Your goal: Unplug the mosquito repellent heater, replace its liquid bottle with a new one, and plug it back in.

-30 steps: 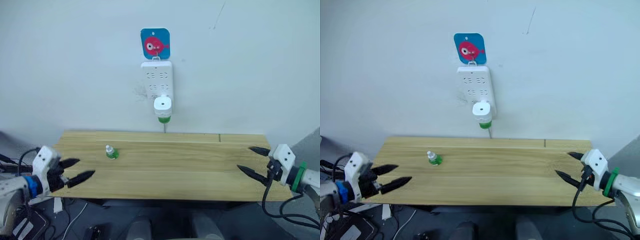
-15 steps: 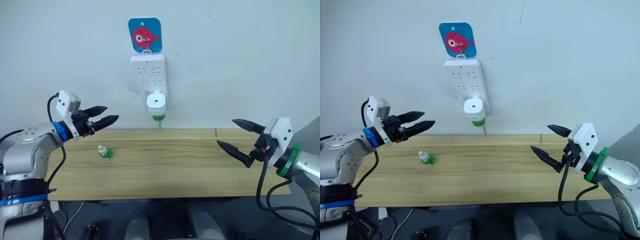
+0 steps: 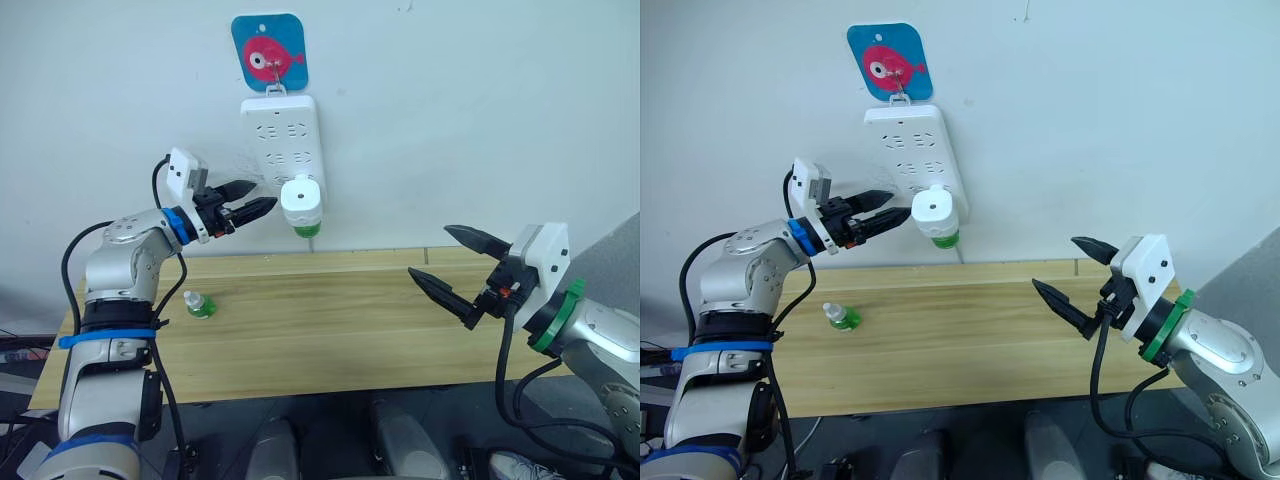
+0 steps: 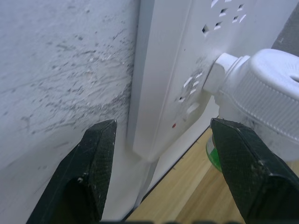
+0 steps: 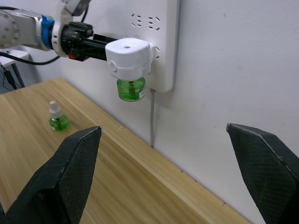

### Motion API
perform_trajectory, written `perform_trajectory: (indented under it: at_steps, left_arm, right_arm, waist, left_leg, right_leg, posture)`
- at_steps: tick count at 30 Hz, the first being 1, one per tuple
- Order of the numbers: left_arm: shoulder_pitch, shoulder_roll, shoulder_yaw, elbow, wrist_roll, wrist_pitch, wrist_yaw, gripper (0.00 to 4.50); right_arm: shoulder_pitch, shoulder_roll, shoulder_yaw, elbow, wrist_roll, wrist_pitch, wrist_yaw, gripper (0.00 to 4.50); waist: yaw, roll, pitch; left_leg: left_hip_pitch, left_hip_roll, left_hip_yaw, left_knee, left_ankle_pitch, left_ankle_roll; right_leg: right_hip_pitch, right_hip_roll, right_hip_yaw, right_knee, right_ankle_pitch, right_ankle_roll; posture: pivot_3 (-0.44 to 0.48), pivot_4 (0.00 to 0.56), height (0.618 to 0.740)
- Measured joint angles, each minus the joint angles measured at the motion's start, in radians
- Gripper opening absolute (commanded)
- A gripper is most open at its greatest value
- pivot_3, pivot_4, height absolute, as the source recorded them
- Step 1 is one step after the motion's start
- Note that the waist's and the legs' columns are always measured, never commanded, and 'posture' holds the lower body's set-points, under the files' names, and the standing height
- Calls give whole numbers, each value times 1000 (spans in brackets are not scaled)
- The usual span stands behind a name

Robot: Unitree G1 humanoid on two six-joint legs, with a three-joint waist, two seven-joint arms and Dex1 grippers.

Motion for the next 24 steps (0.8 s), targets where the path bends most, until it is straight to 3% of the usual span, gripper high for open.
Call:
perform_trajectory:
  at_steps: [8, 24]
  left_arm:
    - [-65, -46, -18, 69, 21, -43, -30, 3383]
    - [-117, -45, -37, 60, 19, -19, -126, 3383]
  right_arm:
    - [-44, 3, 19, -14, 23, 25, -28, 4500]
    - [-86, 3, 49, -36, 108, 70, -50, 4500]
  waist:
    - [-5, 1, 5]
    - [-6, 1, 7]
  left_leg:
    - [-3, 0, -2, 1, 0, 0]
    - [-6, -1, -5, 1, 0, 0]
  right_leg:
    - [-1, 0, -1, 0, 0, 1]
    - [-2, 0, -4, -1, 0, 1]
  posture:
    - [-233, 242, 740]
    - [-226, 235, 740]
